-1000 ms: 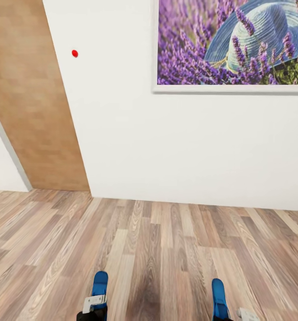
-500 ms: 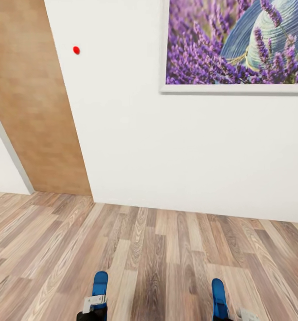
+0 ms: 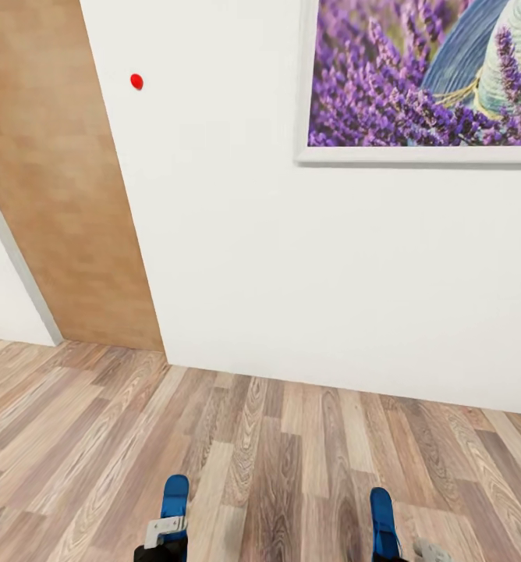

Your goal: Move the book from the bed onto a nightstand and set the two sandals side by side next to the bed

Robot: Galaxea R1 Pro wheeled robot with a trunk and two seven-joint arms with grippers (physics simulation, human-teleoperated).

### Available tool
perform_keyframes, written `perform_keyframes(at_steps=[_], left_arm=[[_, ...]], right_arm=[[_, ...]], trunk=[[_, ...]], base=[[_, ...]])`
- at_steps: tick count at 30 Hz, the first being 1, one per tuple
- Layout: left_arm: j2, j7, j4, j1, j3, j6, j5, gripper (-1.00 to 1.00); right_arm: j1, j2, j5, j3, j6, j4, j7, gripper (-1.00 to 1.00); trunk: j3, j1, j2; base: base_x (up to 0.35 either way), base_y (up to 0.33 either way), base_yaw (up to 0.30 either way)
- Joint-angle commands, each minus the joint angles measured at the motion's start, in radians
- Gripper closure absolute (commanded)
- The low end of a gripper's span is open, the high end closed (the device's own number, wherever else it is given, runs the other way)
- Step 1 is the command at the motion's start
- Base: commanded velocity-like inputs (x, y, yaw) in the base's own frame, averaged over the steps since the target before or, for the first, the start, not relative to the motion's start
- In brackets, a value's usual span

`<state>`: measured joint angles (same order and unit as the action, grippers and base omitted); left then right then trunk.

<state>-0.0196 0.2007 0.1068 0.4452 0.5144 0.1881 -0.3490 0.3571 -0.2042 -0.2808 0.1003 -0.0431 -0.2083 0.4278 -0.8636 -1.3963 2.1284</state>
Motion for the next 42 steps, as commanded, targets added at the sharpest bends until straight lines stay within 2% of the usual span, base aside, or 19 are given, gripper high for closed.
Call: perform_keyframes(at_steps=[1, 7, 38, 42], left_arm=[[0.000, 0.003, 0.001, 0.001, 0.009, 0.002, -0.008, 1.00], [0.000, 0.003, 0.000, 0.001, 0.009, 0.002, -0.008, 1.00], [0.000, 0.003, 0.001, 0.001, 0.009, 0.002, -0.008, 1.00], [0.000, 0.003, 0.001, 0.000, 0.009, 0.002, -0.008, 1.00]], right_arm=[[0.000, 0.001, -0.003, 0.009, -0.005, 0.000, 0.006, 1.00], [0.000, 0.001, -0.002, 0.009, -0.005, 0.000, 0.006, 1.00], [0.000, 0.001, -0.002, 0.009, -0.005, 0.000, 0.006, 1.00], [0.000, 0.000, -0.002, 0.009, -0.005, 0.000, 0.006, 1.00]], trunk=[[-0.001, 0.000, 0.000], [-0.001, 0.000, 0.000], [-0.001, 0.000, 0.000], [-0.001, 0.000, 0.000]], base=[[0.313, 0.000, 0.228], [0.313, 0.000, 0.140], [0.313, 0.000, 0.002], [0.292, 0.000, 0.193]])
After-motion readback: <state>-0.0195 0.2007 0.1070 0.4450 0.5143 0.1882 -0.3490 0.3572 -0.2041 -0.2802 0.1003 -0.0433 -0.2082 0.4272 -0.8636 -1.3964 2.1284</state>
